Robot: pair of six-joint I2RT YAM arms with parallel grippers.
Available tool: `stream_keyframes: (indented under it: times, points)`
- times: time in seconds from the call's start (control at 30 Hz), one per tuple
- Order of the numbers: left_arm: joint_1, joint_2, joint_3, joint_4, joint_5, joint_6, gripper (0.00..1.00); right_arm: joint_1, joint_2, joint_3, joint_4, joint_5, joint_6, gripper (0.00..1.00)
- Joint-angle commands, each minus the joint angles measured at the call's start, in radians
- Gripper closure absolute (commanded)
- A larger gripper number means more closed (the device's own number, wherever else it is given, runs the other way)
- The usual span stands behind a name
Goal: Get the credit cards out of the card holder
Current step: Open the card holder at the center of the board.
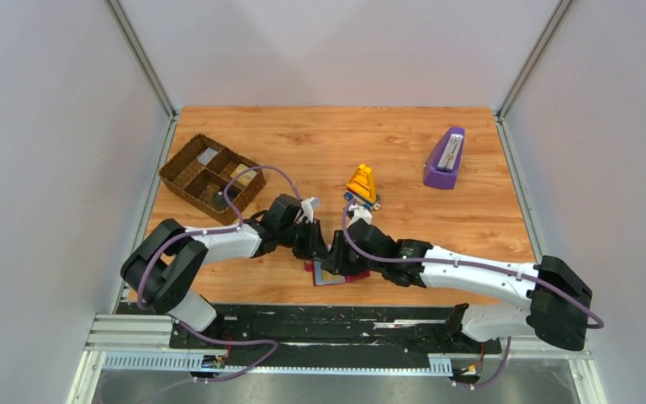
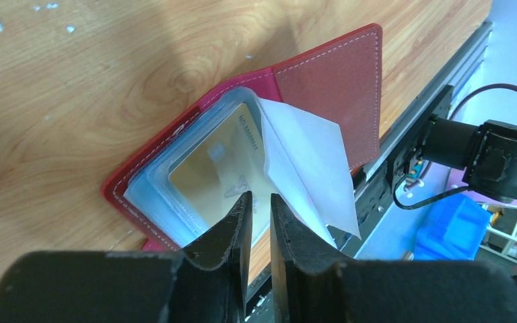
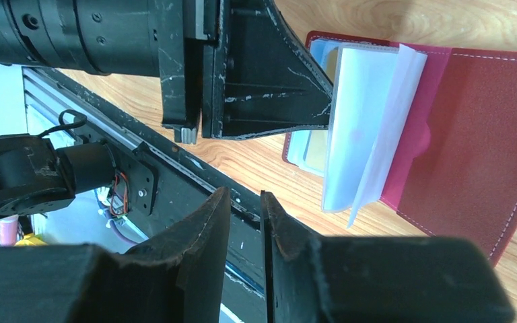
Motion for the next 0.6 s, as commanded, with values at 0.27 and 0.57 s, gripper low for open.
stream_keyframes:
  times: [0.27, 0.57]
  points:
    - [-0.004, 0.08, 0.072, 0.161, 0.086, -0.052, 0.77, 0.007, 0.065, -0.025, 0.066, 0.08, -0.009, 0.76]
    - [-0.003, 0.047, 0.071, 0.038, -0.015, -0.01, 0.77, -0.002, 0.111, -0.044, 0.014, 0.209, 0.005, 0.78]
